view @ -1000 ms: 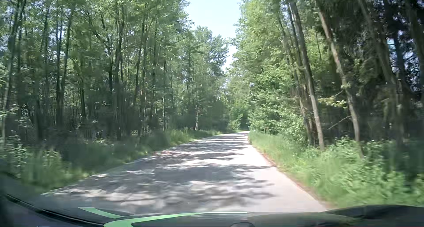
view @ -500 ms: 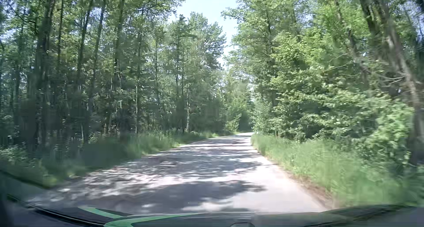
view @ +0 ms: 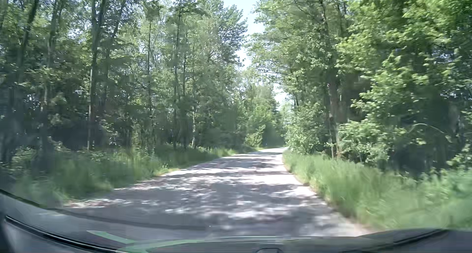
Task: Follow the waypoints while adhering to traffic rules and regulations
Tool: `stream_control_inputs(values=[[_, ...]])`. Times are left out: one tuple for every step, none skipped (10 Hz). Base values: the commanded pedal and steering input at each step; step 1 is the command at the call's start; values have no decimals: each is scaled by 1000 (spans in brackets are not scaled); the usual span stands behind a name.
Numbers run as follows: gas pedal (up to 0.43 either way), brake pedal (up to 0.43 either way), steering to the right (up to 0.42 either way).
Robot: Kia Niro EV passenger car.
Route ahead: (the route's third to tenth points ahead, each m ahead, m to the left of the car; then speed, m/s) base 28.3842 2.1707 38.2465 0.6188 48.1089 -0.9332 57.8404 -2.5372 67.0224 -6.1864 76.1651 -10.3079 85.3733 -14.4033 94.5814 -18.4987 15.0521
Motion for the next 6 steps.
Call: stream_control_inputs(values=[[0, 0, 18], [0, 0, 18], [0, 0, 19], [8, 0, 19], [28, 0, 19], [28, 0, 23]])
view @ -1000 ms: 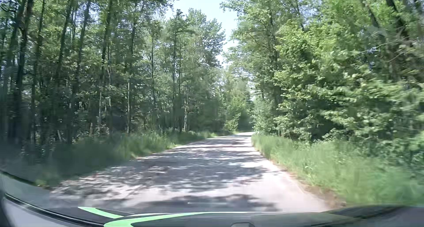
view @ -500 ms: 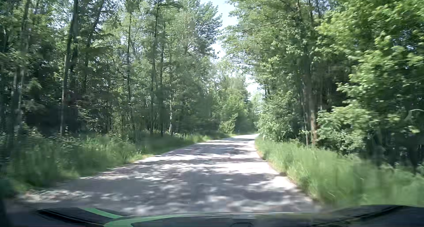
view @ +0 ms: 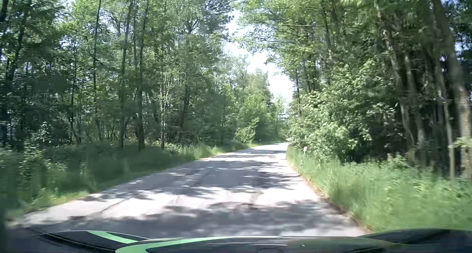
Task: Follow the waypoints while adhering to traffic rules and regulations
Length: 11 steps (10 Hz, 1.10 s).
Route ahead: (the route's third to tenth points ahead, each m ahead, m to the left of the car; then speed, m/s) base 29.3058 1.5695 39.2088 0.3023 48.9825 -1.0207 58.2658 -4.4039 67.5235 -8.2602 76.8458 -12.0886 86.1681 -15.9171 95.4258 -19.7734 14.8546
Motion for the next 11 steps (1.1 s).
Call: stream_control_inputs(values=[[28, 0, 24], [28, 0, 24], [28, 0, 24], [28, 0, 22], [20, 0, 22], [20, 0, 26], [20, 0, 28], [8, 0, 26], [0, 0, 24], [0, 0, 21], [0, 0, 17]])
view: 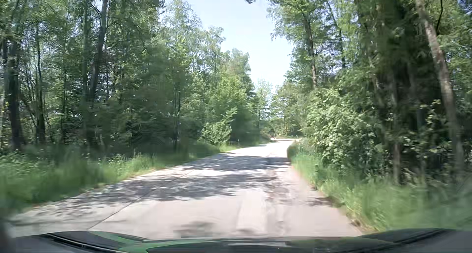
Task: Follow the waypoints while adhering to traffic rules and regulations
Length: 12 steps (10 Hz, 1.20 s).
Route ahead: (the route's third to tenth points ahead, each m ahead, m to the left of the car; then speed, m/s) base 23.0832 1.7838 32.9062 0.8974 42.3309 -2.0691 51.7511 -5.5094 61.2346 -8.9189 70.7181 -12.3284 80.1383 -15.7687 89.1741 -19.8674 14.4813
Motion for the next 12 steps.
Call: stream_control_inputs(values=[[0, 0, 15], [0, 0, 16], [0, 0, 16], [0, 0, 17], [0, 0, 18], [0, 0, 20], [0, 0, 20], [0, 0, 22], [0, 0, 24], [0, 0, 28], [0, 0, 29], [0, 0, 34]])
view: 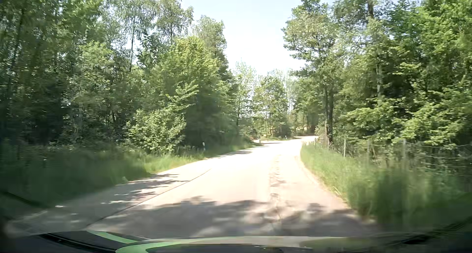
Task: Follow the waypoints while adhering to traffic rules and regulations
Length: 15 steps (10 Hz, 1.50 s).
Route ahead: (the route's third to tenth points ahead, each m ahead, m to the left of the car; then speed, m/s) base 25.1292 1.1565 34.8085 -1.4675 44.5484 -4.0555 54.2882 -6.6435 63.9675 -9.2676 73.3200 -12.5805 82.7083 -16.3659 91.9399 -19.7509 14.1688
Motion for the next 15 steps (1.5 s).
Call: stream_control_inputs(values=[[0, 0, 36], [0, 0, 38], [0, 0, 38], [28, 0, 38], [28, 0, 37], [28, 0, 38], [39, 0, 39], [39, 0, 39], [39, 0, 39], [39, 0, 39], [39, 0, 38], [47, 0, 38], [47, 0, 37], [47, 0, 36], [47, 0, 36]])
